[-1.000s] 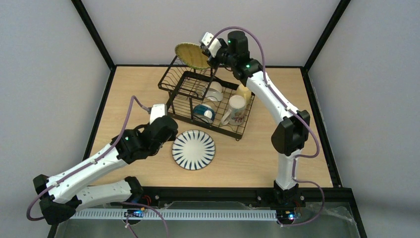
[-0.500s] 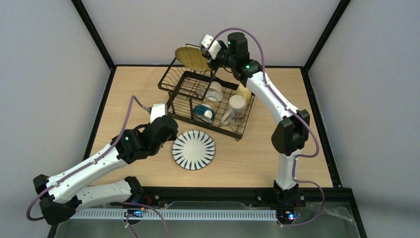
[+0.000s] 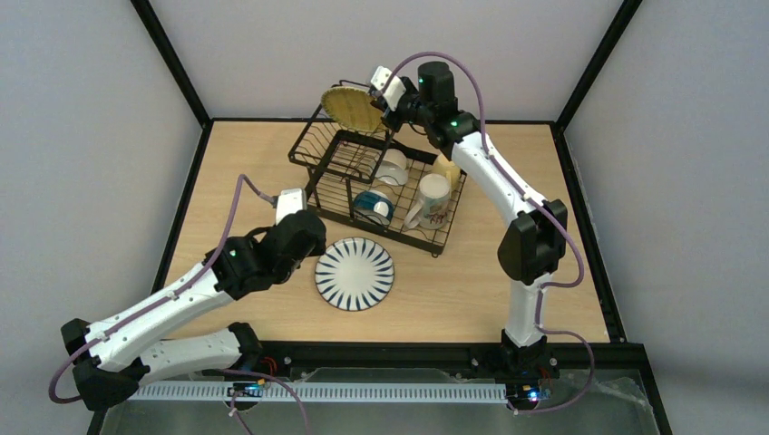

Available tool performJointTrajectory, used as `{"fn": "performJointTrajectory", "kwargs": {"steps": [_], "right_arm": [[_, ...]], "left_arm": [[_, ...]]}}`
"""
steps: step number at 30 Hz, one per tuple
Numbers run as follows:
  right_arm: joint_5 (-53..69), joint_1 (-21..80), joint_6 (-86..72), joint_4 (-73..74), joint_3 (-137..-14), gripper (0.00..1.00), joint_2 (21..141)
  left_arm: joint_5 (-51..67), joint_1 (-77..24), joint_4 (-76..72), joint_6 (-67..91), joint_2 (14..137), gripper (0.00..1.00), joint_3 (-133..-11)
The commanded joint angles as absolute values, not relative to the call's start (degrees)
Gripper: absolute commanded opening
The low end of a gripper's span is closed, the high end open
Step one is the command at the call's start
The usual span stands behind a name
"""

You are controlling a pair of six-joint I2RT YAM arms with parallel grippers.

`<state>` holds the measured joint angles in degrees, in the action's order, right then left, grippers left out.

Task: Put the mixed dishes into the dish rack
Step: Insert the plate into the dish rack.

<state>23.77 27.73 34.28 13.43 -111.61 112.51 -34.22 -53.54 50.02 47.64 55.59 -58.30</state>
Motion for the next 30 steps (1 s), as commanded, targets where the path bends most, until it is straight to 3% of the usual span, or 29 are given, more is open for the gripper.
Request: {"fn": "performJointTrajectory", "kwargs": {"steps": [1, 3, 5, 9, 14, 30], "right_arm": [[26.72, 28.21, 33.33, 13.92, -110.09, 0.0, 110.88], [26.52, 28.2, 33.18, 13.77, -109.77, 0.09, 110.58], [26.25, 28.21, 32.98, 13.42, -109.25, 0.3, 110.19], [25.84, 28.21, 32.65, 12.78, -108.31, 0.56, 109.37], [25.5, 28.3, 32.45, 12.53, -107.72, 0.64, 108.5], [25.2, 28.3, 30.91, 13.49, -112.93, 0.7, 107.4]], "left_arm": [[-33.74, -53.13, 49.09, 48.7, 55.18, 0.99, -57.02], [-33.4, -53.17, 48.81, 48.98, 54.75, 0.99, -56.58], [-33.23, -53.17, 48.76, 49.26, 54.31, 0.99, -56.2], [-32.98, -53.17, 48.82, 49.73, 53.73, 0.99, -55.66], [-32.53, -53.17, 48.95, 50.17, 53.44, 0.99, -55.37], [-31.58, -53.17, 50.29, 50.41, 53.09, 0.99, -56.28]]}}
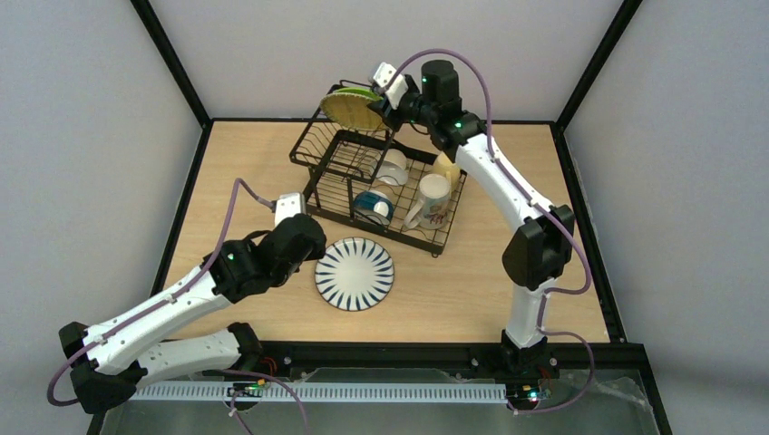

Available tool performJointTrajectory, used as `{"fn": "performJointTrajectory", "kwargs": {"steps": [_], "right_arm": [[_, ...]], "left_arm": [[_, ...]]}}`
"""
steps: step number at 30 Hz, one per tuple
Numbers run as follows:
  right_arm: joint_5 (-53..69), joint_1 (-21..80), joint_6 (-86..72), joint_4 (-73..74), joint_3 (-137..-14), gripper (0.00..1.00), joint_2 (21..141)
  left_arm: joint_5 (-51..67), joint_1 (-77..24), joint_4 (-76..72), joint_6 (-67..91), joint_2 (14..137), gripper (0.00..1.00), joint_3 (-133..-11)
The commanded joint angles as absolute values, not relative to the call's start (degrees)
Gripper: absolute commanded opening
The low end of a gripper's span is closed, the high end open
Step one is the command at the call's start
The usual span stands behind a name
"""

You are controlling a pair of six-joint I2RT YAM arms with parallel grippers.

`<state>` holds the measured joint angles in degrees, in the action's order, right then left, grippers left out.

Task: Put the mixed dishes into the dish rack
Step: Insert the plate into the dish rack.

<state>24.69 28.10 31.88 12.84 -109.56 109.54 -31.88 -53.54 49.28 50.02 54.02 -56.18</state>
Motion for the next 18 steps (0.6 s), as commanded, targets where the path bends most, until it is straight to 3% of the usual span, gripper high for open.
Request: {"fn": "performJointTrajectory", "kwargs": {"steps": [1, 18], "right_arm": [[25.22, 28.28, 30.7, 13.65, -113.36, 0.7, 107.4], [25.17, 30.06, 25.61, 16.8, -119.52, 0.72, 105.7]], "left_arm": [[-31.61, -53.17, 50.49, 50.41, 53.09, 0.99, -56.42], [-29.54, -53.17, 55.75, 50.72, 51.88, 0.99, -59.02]]}}
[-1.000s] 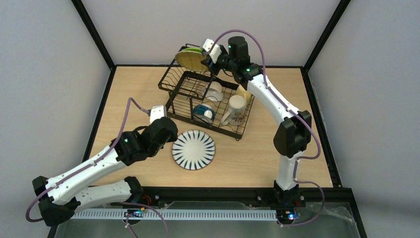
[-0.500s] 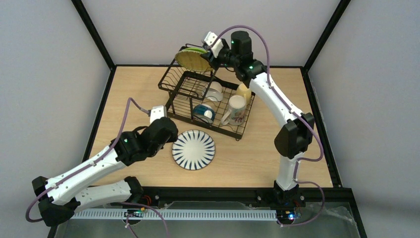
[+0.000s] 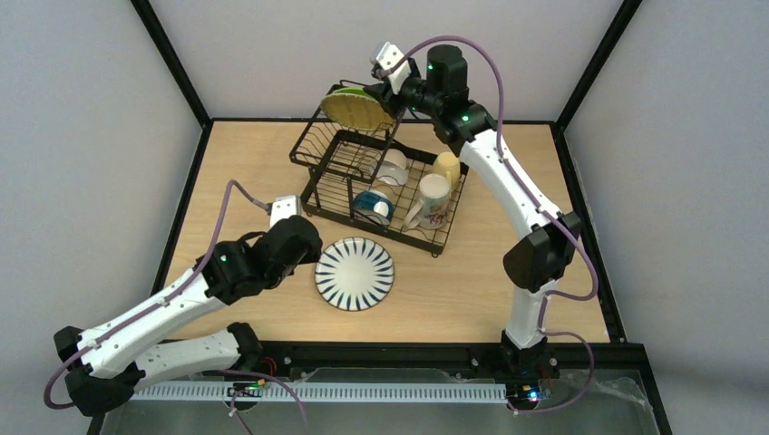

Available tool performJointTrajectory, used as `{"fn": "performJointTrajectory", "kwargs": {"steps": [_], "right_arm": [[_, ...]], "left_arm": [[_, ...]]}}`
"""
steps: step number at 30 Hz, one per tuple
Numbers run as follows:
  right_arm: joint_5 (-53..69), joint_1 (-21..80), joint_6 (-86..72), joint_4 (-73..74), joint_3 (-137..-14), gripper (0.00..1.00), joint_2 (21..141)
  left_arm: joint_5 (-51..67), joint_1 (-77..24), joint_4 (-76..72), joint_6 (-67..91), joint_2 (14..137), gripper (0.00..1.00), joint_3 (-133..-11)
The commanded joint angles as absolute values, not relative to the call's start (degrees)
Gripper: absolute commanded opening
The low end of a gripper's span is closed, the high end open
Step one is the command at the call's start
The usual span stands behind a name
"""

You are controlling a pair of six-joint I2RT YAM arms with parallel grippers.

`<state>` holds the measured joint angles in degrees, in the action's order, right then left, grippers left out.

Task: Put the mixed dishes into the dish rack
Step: Insert the plate into the dish rack.

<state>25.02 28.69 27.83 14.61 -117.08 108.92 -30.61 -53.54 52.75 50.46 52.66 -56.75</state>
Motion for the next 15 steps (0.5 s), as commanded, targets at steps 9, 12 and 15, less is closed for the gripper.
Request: {"fn": "performJointTrajectory", "kwargs": {"steps": [9, 12, 15], "right_arm": [[19.79, 34.23, 22.99, 19.14, -117.4, 0.72, 101.47], [17.51, 35.6, 21.31, 18.67, -115.6, 0.72, 98.9], [14.61, 37.03, 20.02, 19.38, -114.23, 0.72, 96.42]], "left_arm": [[-26.85, -53.17, 57.18, 50.01, 49.42, 0.99, -58.77], [-26.19, -53.17, 57.54, 49.92, 48.43, 0.99, -58.03], [-25.48, -53.17, 57.17, 49.92, 47.18, 0.99, -56.32]]}}
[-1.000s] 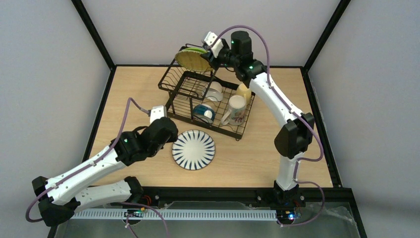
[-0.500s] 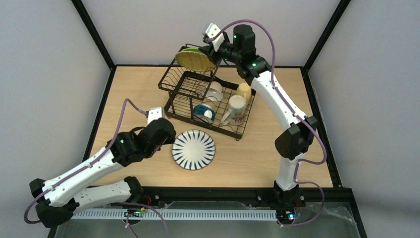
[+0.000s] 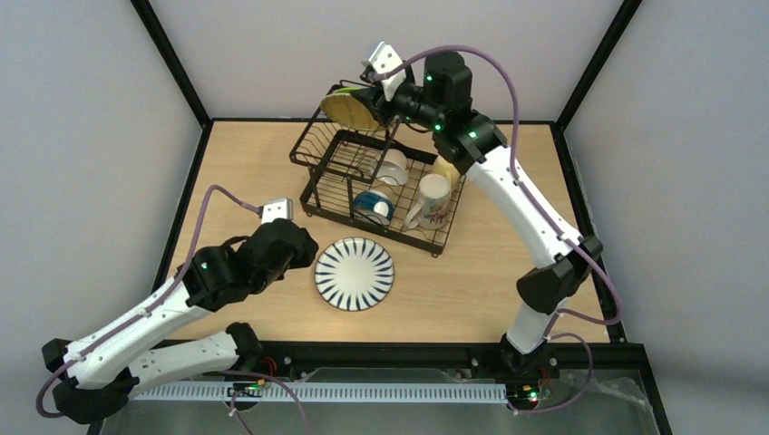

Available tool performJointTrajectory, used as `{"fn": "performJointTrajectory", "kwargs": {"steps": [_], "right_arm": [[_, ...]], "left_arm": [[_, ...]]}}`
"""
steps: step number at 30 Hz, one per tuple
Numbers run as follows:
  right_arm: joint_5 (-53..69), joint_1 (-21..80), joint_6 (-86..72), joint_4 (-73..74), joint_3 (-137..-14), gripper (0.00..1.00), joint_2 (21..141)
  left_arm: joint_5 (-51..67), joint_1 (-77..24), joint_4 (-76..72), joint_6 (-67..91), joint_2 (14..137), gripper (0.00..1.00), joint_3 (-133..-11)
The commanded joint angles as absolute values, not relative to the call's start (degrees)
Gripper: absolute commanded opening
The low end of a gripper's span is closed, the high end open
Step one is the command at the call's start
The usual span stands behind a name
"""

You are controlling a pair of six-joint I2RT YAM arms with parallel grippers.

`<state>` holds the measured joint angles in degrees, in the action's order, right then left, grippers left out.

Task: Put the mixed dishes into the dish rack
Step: Insert the plate into the dish rack, then grab the plate from the center of the board.

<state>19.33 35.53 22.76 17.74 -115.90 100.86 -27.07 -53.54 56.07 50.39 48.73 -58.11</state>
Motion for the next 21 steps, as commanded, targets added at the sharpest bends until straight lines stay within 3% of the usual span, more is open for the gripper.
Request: {"fn": "performJointTrajectory", "kwargs": {"steps": [1, 12, 21], "right_arm": [[13.65, 37.37, 19.54, 19.73, -113.67, 0.72, 95.53], [2.26, 39.54, 10.24, 20.16, -97.0, 0.72, 80.42], [-2.91, 42.28, -3.98, 22.39, -75.15, 0.72, 67.73]], "left_arm": [[-25.1, -53.17, 56.69, 49.88, 46.71, 0.99, -55.5], [-21.54, -53.17, 53.87, 51.31, 45.88, 0.99, -48.62], [-19.78, -53.17, 53.07, 55.67, 49.48, 0.99, -45.0]]}}
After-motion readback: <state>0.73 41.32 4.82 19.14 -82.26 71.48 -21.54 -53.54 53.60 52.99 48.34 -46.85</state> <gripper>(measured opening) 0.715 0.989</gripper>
